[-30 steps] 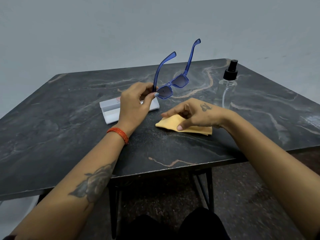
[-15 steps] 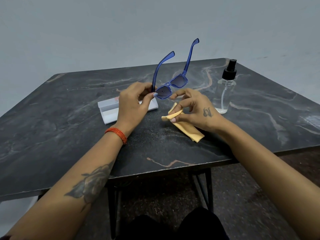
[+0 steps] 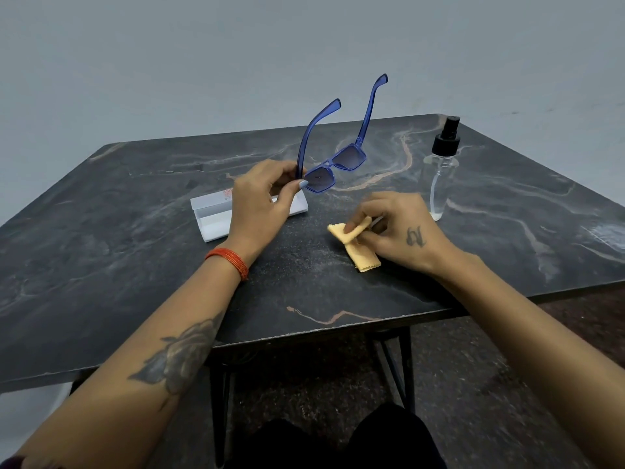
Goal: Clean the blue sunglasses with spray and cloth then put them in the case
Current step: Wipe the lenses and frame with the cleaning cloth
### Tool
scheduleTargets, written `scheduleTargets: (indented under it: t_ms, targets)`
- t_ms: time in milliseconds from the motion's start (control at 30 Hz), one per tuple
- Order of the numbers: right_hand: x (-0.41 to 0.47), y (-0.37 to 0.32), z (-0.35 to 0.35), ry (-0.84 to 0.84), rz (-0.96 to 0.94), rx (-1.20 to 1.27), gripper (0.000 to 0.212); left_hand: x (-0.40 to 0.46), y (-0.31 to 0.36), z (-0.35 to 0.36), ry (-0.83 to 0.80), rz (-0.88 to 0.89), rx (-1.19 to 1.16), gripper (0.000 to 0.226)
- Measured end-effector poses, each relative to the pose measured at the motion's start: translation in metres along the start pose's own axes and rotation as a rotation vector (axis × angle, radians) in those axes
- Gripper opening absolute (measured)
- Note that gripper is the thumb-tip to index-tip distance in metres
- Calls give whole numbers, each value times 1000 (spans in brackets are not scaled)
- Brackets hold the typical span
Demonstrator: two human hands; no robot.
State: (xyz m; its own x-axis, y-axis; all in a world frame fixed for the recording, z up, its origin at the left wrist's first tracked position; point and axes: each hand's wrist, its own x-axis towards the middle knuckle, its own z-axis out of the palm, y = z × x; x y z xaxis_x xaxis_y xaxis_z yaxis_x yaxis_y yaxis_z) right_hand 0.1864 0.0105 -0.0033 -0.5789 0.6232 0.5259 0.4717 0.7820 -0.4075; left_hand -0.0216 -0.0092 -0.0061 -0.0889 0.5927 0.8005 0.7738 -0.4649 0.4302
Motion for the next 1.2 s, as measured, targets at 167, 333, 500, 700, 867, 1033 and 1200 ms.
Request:
scheduleTargets:
  t_ms: [167, 333, 500, 700, 867, 1033, 1200]
  targets:
    - [-10, 0, -5, -91, 150, 213, 6, -1, 0, 0, -9, -1, 2, 17]
    - [-9, 1, -7, -162, 194, 168, 16, -1, 1, 0, -10, -1, 7, 17]
    - [-4, 3, -11, -290, 231, 33, 36, 0, 1, -1, -10, 0, 1, 18]
    - [-1, -1, -6, -208, 168, -16, 17, 0, 1, -1, -12, -4, -1, 18]
    - [-3, -4, 0, -45, 103, -40, 17, 0, 1, -1, -7, 2, 6, 17]
    - [-6, -8, -4, -110, 171, 80, 23, 0, 0, -1, -13, 4, 11, 18]
    - [-8, -8, -18, -342, 239, 233, 16, 0, 0, -2, -12, 8, 7, 17]
